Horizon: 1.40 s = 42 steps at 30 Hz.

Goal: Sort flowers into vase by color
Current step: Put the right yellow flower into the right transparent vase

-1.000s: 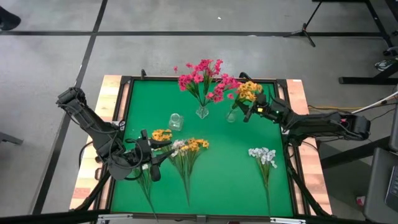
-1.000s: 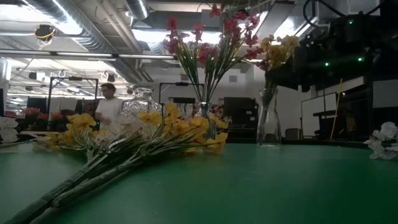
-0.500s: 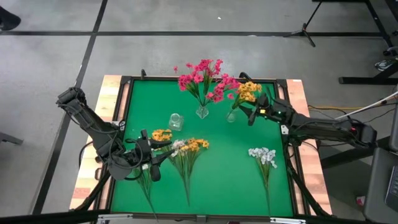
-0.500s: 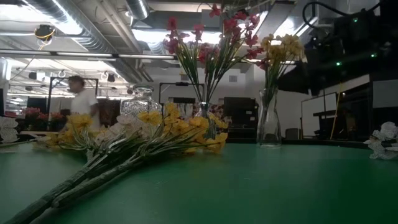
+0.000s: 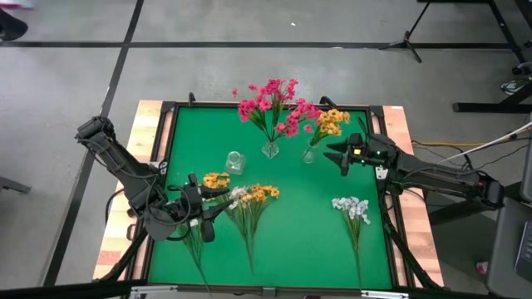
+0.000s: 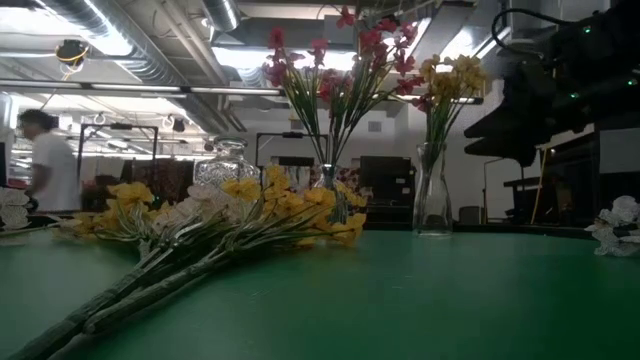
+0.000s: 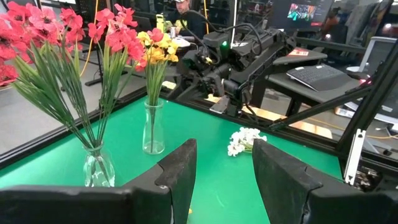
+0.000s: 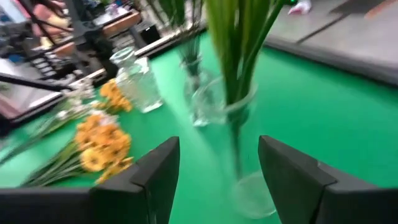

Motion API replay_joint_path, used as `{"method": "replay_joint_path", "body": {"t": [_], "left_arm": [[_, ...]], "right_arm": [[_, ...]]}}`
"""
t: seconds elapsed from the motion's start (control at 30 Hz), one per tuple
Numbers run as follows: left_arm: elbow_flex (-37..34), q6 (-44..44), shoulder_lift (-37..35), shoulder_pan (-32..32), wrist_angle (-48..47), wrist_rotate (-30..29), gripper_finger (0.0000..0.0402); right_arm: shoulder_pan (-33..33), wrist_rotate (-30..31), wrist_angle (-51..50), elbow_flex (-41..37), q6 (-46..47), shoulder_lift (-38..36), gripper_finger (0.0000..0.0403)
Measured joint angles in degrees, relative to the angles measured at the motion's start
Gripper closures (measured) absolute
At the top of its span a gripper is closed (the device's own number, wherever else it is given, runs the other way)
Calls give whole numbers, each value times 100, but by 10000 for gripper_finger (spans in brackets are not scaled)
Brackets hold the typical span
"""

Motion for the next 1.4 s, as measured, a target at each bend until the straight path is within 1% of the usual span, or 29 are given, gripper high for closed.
{"method": "replay_joint_path", "body": {"t": [0.17, 0.3, 0.37, 0.5, 0.57, 0.63, 0.77, 0.87, 0.93, 1.0, 1.07, 1.13, 1.27, 1.4], "left_arm": [[0, -52, 0, 2, -121, 2, 249], [0, -140, 0, 2, -209, 2, 249], [0, -146, 0, 2, -233, 2, 249], [0, -144, 0, 11, -244, 0, 249], [0, -145, 0, 11, -246, 0, 249], [0, -146, 0, 11, -248, 0, 249], [0, -155, 0, 11, -247, 0, 249], [0, -156, 0, 9, -248, 0, 249], [0, -157, 0, 9, -248, 0, 249], [0, -159, 0, 9, -251, 0, 249], [0, -158, 0, 4, -248, 0, 249], [0, -157, 0, -7, -248, 7, 249], [0, -155, 0, -7, -274, 74, 249], [0, -157, 0, -7, -401, 76, 249]], "right_arm": [[0, -604, -168, 0, 310, -4, 184], [2, -1540, -11, -1, 559, 51, 184], [88, -1933, 272, 0, 691, 50, 184], [653, -1997, 1210, -2, 804, 211, 184], [1000, -1846, 1923, 9, 805, 346, 184], [1344, -1625, 2347, 114, 804, 518, 185], [2053, -1186, 2437, 626, 741, 919, 185], [2591, -787, 2378, 1035, 718, 1418, 185], [2940, -427, 2267, 1300, 726, 1806, 185], [3282, 96, 2026, 1554, 838, 2188, 185], [3598, 684, 1644, 1806, 1123, 2591, 185], [3886, 1130, 1188, 2076, 1528, 3006, 185], [4440, 1662, 487, 2625, 2534, 3809, 185], [4946, 2220, 343, 3136, 3223, 4547, 185]]}}
